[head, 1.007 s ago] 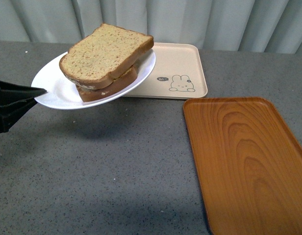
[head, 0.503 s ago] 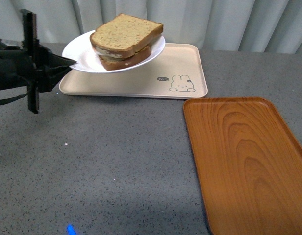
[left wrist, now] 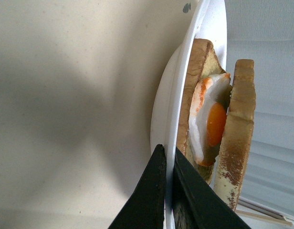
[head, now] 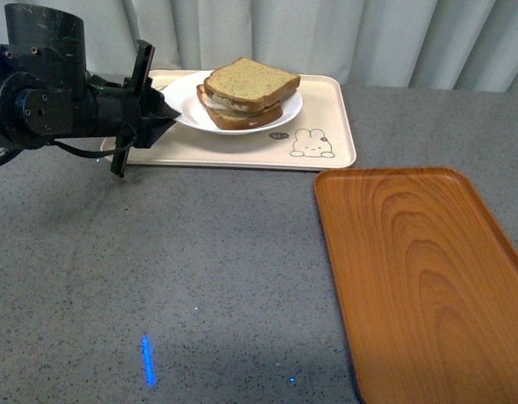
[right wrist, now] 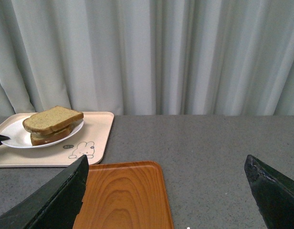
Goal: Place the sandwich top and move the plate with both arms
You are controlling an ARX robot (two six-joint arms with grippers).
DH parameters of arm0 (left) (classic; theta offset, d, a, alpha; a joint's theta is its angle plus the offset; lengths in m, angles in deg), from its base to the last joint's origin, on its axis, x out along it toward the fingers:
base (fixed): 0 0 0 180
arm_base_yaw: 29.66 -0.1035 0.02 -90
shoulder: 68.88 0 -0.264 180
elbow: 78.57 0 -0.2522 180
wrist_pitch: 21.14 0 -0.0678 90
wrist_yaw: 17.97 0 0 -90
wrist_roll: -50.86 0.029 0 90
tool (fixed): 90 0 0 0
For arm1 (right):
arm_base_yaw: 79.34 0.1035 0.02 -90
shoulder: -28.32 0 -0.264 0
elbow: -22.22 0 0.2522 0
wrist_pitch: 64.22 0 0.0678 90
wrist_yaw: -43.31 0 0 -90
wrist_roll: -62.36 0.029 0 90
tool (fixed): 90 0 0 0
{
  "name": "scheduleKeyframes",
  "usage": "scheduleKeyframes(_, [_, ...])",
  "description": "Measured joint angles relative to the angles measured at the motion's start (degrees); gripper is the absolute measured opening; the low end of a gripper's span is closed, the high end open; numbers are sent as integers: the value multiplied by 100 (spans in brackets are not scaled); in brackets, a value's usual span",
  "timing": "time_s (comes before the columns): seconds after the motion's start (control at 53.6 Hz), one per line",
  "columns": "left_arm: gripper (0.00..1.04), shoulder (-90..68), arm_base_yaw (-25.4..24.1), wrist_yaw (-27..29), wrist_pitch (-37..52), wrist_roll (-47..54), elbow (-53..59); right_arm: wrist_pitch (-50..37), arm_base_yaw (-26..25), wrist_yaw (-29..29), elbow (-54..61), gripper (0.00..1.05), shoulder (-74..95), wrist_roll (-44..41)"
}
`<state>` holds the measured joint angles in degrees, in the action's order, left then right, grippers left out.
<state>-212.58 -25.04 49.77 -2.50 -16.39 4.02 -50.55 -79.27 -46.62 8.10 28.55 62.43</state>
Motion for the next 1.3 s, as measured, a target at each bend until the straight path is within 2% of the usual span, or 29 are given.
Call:
scheduleKeyframes(0.093, [4,-22,4,17,-236,74,-151,0,0,0,0,96,0,0])
scheduleKeyframes(0.112, [7,-22,4,13,-245,76,-160,0,0,0,0,96,0,0])
scheduleKeyframes(0.317, [49,393,-94,-269,-96,260,509,2,2,0,0,96,0,0])
scheduleKeyframes(0.485, [84,1993,-481,-186,-264,938,2059,0,0,0,0,96,0,0])
scheduleKeyframes(0.578, [98,2861,-739,-140,-203,1075,2859,0,2,0,0,96,0,0])
scheduleKeyframes(0.615, [100,3187,-848,-127,-227,1189,3161,0,2,0,0,96,0,0])
scheduleKeyframes(0.652, [97,3530,-955,83,-131,1502,3585,2,0,0,0,96,0,0])
scheduleKeyframes(0.69, [90,3700,-990,673,761,2109,4142,0,0,-2,0,96,2,0])
scheduleKeyframes(0.708, [85,3751,-999,1233,1770,2839,4531,2,2,-2,0,96,2,0])
scheduleKeyframes(0.746, [78,3803,-997,1620,2743,3689,5018,0,2,2,0,96,0,0])
scheduleKeyframes(0.783, [71,3877,-966,1759,3471,4376,5425,2,2,0,0,96,0,0])
scheduleKeyframes(0.857, [58,4210,-892,1799,4172,5525,5901,2,0,2,0,96,2,0])
scheduleKeyframes(0.932, [40,4843,-817,1869,4275,6218,6345,2,0,0,0,96,0,0])
scheduleKeyframes(1.025, [26,5215,-765,1899,4212,6448,6682,2,0,-2,0,96,0,0])
scheduleKeyframes(1.081, [17,5427,-627,2116,4131,6518,6870,2,0,-2,0,96,0,0])
scheduleKeyframes(1.137, [4,5751,-518,2210,4006,6577,7101,2,0,0,0,96,0,0])
scheduleKeyframes(1.249, [4,6275,-476,2212,3794,6616,7390,2,0,0,0,96,0,0])
scheduleKeyframes(1.305, [4,6723,-476,2236,3320,6625,7458,2,0,0,0,96,0,0])
